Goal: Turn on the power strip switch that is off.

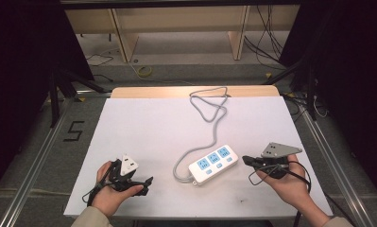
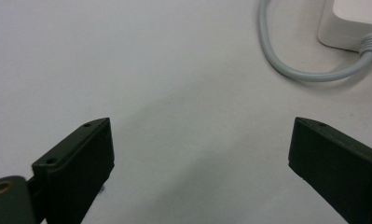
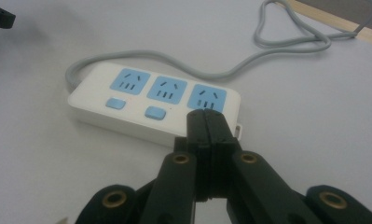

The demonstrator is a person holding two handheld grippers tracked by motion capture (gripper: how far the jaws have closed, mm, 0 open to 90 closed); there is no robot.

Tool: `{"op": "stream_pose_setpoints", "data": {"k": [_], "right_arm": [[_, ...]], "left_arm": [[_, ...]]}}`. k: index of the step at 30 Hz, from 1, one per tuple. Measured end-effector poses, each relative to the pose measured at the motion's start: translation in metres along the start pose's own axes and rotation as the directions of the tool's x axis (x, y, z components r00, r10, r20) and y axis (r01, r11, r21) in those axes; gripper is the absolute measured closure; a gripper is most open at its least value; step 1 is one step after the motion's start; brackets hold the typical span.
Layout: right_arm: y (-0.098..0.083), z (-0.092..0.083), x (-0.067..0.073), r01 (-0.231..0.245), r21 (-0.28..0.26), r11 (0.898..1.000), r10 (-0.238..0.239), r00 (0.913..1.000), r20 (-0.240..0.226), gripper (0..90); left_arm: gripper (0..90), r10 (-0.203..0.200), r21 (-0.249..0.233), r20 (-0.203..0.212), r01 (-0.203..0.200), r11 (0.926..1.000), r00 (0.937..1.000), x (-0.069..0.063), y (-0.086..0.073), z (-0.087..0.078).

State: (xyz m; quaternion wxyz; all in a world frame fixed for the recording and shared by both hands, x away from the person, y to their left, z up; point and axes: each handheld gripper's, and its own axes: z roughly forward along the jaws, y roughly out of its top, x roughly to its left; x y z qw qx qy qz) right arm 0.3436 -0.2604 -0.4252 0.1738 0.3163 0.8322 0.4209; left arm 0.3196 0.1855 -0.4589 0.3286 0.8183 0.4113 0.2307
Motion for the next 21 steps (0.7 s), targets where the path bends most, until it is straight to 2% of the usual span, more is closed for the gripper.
{"op": "stream_pose_setpoints", "data": {"k": [21], "right_arm": [[0.011,0.015,0.008,0.017,0.018,1.0,-0.017,0.9993,-0.035,90.0]], "left_arm": [[6.5,0.007,-0.003,-0.002,-0.007,1.0,1.0,-0.001,0.001,0.0]]}}
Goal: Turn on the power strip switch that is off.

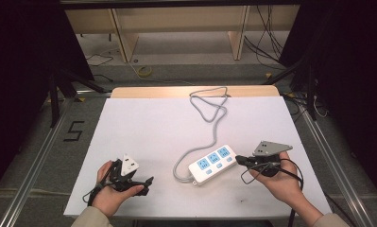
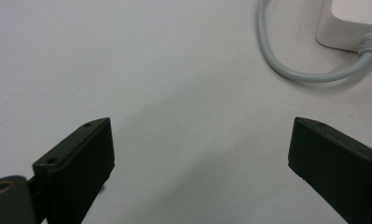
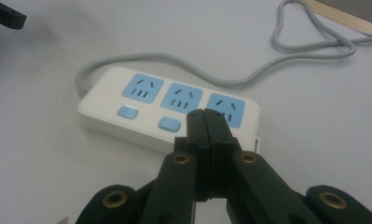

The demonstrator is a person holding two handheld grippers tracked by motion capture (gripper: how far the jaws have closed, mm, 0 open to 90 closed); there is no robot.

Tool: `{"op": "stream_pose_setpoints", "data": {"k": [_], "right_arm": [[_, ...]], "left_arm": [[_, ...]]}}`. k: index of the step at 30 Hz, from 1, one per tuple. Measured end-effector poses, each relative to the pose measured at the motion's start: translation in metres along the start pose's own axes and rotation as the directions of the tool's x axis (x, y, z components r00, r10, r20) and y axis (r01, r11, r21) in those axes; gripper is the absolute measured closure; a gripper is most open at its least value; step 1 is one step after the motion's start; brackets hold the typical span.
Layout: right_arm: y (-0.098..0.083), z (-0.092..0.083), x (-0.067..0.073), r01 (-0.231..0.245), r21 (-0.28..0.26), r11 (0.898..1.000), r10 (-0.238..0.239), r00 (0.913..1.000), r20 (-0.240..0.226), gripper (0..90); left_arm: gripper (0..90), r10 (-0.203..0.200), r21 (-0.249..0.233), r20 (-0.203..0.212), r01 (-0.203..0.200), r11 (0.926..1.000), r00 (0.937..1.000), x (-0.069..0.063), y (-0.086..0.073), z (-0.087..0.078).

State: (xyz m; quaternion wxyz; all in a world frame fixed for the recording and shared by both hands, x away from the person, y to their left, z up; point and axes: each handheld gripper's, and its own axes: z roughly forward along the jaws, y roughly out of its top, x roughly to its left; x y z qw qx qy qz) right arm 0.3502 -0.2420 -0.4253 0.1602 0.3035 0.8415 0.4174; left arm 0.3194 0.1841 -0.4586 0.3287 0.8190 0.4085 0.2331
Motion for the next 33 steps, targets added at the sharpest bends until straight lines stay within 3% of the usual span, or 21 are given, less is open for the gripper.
{"op": "stream_pose_setpoints", "data": {"k": [33], "right_arm": [[0.015,0.021,0.005,0.014,0.046,0.999,-0.012,0.9989,-0.046,90.0]], "left_arm": [[6.8,0.004,-0.002,0.002,-0.004,1.0,1.0,-0.001,0.001,0.001]]}}
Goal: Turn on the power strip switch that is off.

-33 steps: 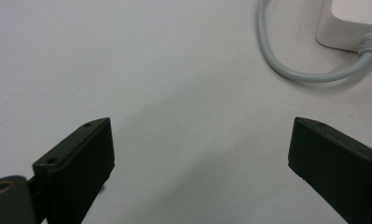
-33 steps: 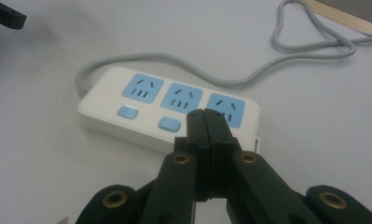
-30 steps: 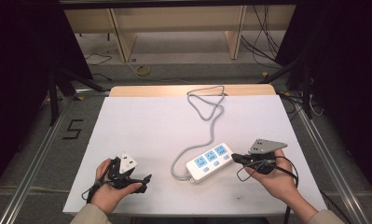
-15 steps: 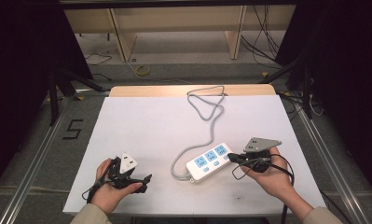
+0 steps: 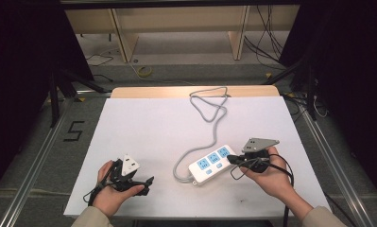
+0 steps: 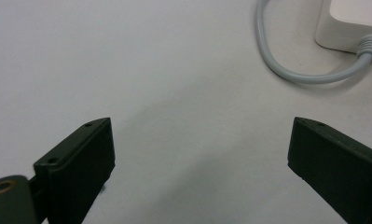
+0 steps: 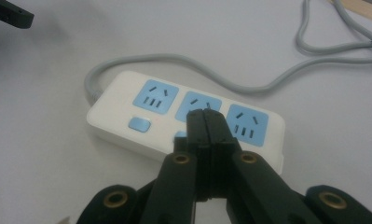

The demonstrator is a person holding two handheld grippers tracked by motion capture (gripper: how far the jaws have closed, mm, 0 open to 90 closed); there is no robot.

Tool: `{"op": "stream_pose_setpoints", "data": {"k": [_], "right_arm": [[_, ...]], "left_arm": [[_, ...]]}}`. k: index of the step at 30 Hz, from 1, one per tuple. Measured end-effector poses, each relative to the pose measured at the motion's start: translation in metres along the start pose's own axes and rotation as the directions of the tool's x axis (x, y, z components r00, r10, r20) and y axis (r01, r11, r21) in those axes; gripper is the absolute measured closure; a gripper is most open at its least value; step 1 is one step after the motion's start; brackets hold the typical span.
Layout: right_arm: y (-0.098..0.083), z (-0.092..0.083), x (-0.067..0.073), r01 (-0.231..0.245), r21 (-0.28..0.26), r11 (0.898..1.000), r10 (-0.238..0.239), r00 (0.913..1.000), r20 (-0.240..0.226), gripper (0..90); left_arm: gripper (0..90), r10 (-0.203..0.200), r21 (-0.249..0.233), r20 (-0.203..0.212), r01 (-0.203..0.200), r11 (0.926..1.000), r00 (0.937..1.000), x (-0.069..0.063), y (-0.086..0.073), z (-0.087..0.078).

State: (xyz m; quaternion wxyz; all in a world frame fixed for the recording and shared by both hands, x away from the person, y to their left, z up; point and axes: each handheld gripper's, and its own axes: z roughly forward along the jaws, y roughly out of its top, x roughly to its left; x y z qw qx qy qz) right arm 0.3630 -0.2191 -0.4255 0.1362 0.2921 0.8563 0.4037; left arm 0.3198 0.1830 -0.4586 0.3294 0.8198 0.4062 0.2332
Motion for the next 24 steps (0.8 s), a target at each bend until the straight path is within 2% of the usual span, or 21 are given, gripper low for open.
{"op": "stream_pose_setpoints", "data": {"k": [15,24], "right_arm": [[0.005,0.005,-0.002,-0.007,0.023,1.0,0.007,1.0,-0.005,90.0],[0.008,0.012,-0.002,-0.006,0.059,0.998,0.006,1.0,-0.007,90.0]], "left_arm": [[6.9,0.001,0.001,0.0,-0.001,1.0,1.0,0.0,0.001,0.0],[7.0,0.001,-0.003,0.0,-0.001,1.0,1.0,-0.001,0.001,0.001]]}}
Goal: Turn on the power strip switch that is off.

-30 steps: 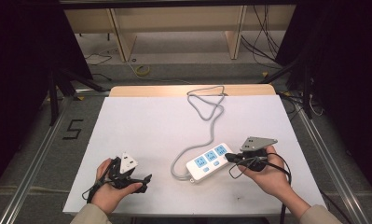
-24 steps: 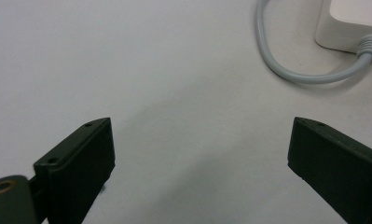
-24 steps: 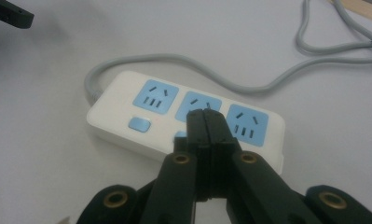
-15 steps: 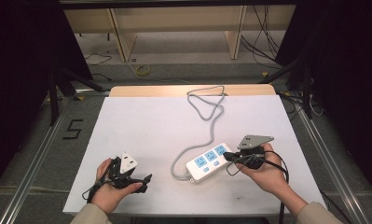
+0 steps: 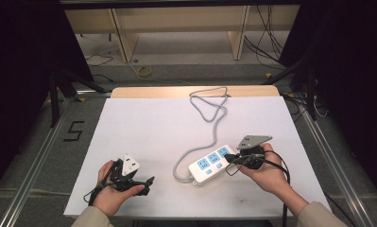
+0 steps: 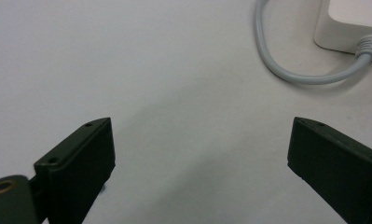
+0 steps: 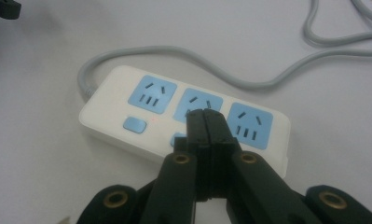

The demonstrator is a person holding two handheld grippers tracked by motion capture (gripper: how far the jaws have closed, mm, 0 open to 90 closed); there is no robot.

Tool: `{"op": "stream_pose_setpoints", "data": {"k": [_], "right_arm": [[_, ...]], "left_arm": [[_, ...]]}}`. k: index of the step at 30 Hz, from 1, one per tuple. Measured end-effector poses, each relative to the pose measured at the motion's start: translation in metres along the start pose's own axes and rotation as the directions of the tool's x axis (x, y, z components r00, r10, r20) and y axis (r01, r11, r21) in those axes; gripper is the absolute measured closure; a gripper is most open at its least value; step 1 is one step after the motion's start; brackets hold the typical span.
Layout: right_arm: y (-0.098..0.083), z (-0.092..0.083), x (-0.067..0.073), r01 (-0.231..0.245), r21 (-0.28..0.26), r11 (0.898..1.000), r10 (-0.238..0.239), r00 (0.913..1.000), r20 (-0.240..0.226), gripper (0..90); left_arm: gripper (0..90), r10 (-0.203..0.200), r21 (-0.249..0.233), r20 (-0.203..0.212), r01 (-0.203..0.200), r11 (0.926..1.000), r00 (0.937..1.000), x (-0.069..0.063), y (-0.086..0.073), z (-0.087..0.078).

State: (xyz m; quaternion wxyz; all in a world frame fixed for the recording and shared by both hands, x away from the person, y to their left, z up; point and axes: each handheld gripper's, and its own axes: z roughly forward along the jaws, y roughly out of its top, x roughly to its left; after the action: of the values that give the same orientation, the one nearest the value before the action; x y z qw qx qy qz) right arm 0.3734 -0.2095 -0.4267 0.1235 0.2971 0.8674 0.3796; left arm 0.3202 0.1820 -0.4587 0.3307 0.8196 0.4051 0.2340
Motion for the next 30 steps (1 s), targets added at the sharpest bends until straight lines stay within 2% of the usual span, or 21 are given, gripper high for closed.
{"op": "stream_pose_setpoints", "data": {"k": [30], "right_arm": [[0.011,0.012,0.002,0.012,0.076,0.997,-0.01,0.9997,-0.024,90.0]], "left_arm": [[7.1,0.0,0.001,0.001,0.0,1.0,1.0,0.0,0.0,0.001]]}}
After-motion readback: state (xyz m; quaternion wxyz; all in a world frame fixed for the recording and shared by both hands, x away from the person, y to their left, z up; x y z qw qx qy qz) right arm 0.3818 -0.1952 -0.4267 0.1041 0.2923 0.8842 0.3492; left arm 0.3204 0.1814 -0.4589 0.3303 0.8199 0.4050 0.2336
